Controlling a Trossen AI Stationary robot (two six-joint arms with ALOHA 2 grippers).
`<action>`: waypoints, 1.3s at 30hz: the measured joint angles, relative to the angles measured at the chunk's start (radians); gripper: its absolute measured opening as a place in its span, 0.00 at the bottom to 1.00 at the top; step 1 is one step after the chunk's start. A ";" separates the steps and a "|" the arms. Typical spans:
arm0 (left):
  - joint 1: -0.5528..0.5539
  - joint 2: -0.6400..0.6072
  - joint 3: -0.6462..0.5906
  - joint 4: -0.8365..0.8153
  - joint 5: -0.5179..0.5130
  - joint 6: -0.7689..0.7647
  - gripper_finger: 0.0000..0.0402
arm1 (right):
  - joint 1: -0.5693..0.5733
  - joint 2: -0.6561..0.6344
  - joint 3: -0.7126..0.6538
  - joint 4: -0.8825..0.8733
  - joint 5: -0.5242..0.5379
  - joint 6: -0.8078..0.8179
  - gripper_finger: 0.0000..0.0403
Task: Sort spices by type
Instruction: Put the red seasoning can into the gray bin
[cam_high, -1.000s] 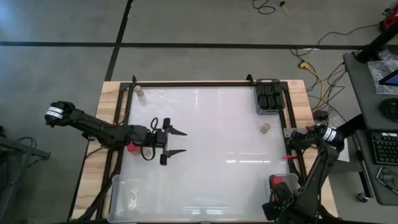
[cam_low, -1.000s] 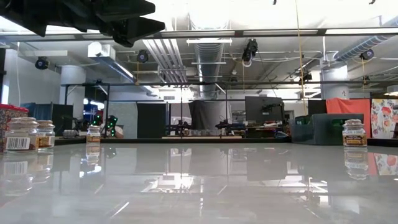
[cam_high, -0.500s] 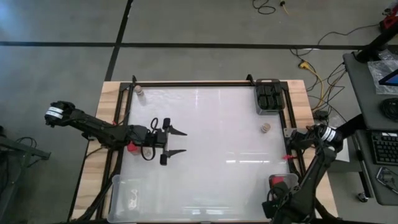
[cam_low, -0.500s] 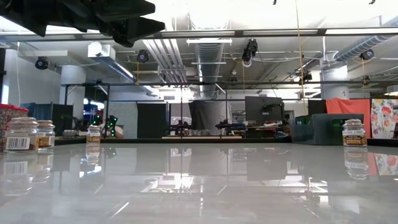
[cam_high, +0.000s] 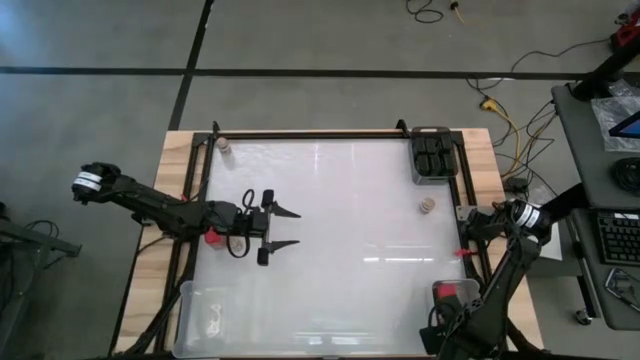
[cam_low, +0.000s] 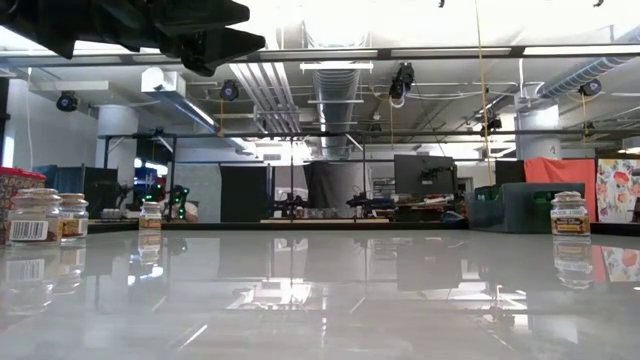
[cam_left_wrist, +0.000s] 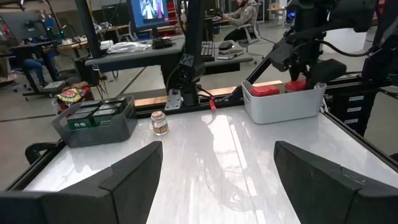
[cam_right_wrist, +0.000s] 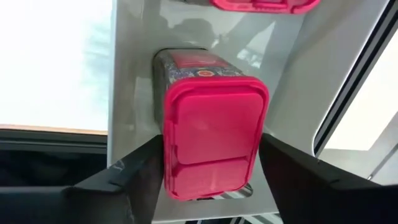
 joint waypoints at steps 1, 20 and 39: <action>0.000 0.000 0.000 0.000 0.000 0.000 0.73 | 0.000 0.000 0.001 0.000 0.000 -0.004 0.64; 0.000 0.000 -0.001 -0.007 0.000 -0.046 0.73 | -0.001 -0.039 0.128 -0.181 0.078 -0.105 0.81; -0.094 0.120 0.000 0.006 -0.104 -0.238 0.73 | -0.327 -0.036 0.135 0.391 0.889 -1.878 0.49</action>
